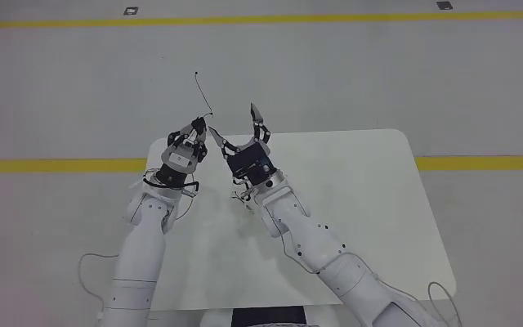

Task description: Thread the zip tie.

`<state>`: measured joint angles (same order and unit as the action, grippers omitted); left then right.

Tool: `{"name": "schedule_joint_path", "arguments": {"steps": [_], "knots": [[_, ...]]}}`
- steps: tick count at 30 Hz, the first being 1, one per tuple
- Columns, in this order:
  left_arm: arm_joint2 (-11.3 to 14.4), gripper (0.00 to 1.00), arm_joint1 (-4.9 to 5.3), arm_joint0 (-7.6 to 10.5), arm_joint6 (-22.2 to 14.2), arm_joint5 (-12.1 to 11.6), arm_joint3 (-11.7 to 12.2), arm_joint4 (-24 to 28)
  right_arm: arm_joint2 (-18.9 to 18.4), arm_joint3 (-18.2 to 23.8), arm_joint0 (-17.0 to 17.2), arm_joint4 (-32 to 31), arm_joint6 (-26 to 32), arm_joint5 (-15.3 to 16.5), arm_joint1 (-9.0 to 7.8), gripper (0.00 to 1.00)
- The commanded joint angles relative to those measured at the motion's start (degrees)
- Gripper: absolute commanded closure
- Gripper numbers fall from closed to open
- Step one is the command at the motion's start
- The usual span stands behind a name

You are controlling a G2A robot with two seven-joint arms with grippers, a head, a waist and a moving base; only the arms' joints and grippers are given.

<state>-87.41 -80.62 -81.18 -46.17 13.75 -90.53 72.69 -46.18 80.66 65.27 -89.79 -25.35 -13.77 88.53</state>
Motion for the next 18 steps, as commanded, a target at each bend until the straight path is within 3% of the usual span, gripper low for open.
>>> {"name": "schedule_joint_path", "arguments": {"steps": [1,12,18], "knots": [[0.0,1.0,0.0,0.0,0.0,0.0,0.0,0.0,0.1,-0.3,-0.1,-0.2,-0.1,-0.1,0.18,0.78],[0.0,1.0,0.0,0.0,0.0,0.0,0.0,0.0,1.6,-2.0,-0.6,-0.2,-0.4,0.0,1.08,0.83],[0.0,1.0,0.0,0.0,0.0,0.0,0.0,0.0,2.0,-2.1,-0.6,-0.2,-0.7,0.1,1.26,0.81]]}}
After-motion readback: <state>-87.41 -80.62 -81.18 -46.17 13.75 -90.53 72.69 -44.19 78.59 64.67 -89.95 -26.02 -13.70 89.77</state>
